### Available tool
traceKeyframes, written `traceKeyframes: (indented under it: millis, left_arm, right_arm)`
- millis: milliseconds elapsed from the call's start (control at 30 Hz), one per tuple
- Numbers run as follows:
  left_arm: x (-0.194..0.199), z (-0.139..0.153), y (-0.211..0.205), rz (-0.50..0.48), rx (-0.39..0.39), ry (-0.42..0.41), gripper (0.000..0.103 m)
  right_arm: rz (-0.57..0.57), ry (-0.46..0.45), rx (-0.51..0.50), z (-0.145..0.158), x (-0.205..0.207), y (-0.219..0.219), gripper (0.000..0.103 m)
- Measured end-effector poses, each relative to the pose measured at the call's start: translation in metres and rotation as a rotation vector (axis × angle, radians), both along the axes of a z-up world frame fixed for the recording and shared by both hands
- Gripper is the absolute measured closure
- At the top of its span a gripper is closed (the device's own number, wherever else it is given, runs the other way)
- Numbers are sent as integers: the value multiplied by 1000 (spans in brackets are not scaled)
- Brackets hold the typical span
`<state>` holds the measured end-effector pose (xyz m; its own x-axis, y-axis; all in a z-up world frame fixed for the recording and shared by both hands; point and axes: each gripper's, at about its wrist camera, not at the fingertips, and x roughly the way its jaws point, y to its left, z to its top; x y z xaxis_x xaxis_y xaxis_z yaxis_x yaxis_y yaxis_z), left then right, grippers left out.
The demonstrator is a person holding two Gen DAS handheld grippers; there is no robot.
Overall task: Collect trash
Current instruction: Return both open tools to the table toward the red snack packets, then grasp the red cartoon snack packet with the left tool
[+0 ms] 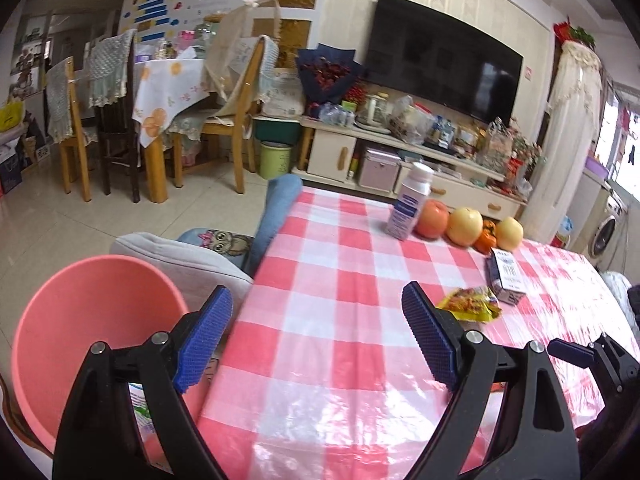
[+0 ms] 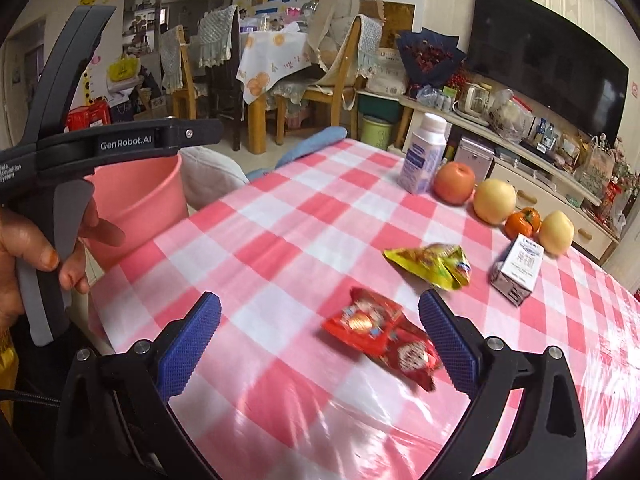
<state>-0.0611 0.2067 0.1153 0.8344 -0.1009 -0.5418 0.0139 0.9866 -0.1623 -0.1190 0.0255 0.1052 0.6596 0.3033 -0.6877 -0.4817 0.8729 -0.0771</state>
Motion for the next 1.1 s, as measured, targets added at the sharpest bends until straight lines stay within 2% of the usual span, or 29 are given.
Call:
traceKeyframes:
  millis: [233,567,667,833,967,1100]
  left_arm:
    - [0,-8,-37,-70,53,29,16]
    - [-1,-17,-80,-157,104,59,16]
    - [-1,-21,-95,-211,112,81,16]
    - [0,-32,-118,-273,89,138,16]
    - [3,-43,-137,-305,85,176,16]
    - [8,-55,-157,-316,100,213,22]
  right_arm:
    - [-51,18,9,-1,2,-42,5]
    - [-161,38,74,3,14,-110,5]
    - [-172,46,84,3,18,-124,5]
    - [-176,87,79,-3,25,-139,5]
    - [-155,97,37,-8,26,-140,5]
    - [-102,125,14,-16,24,-135,5]
